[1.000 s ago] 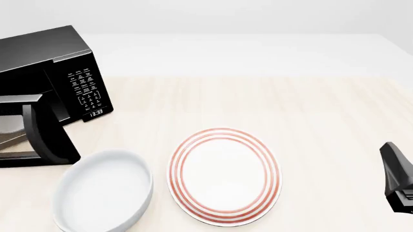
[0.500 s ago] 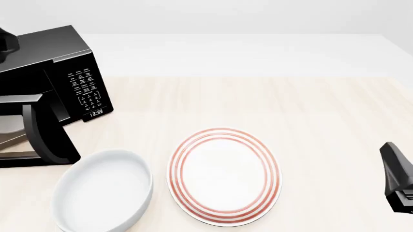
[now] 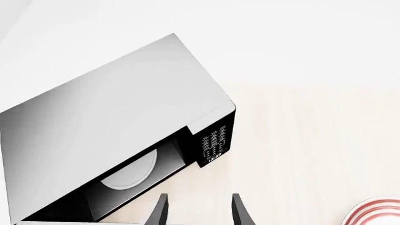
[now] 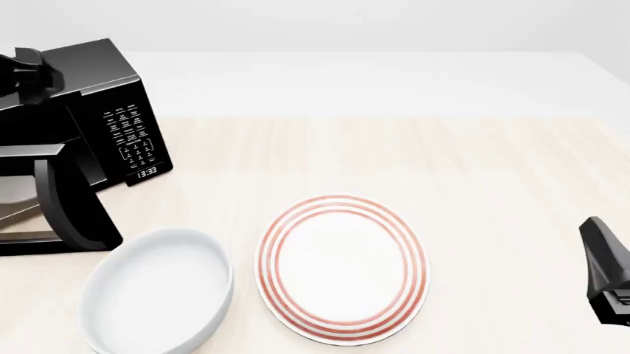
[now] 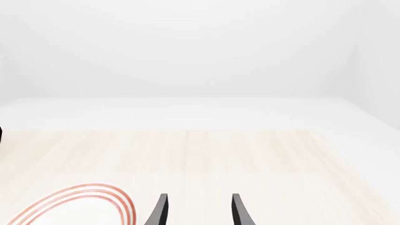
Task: Open the microwave.
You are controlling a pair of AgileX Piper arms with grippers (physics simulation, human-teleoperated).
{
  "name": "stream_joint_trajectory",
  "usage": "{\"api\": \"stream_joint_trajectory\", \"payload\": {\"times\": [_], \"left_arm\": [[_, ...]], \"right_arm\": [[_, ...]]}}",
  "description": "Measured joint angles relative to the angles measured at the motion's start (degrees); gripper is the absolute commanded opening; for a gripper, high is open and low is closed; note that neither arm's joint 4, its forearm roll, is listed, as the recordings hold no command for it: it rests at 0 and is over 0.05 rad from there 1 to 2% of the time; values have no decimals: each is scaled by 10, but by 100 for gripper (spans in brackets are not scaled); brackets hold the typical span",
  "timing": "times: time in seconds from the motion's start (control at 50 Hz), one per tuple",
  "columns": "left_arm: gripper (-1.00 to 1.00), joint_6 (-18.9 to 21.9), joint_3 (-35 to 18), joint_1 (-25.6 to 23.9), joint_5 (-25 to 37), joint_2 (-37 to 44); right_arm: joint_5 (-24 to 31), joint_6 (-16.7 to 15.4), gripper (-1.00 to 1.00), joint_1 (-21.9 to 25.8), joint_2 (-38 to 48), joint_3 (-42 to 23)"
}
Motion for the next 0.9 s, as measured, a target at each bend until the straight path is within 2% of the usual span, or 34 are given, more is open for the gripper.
{"api": "stream_joint_trajectory", "payload": {"times": [0.28, 0.9], "left_arm": [[100, 0, -1, 7, -18, 43], [100, 36, -24, 34, -45, 114]], "right_arm": [[0, 0, 100, 0, 0, 0], [0, 0, 100, 0, 0, 0]]}}
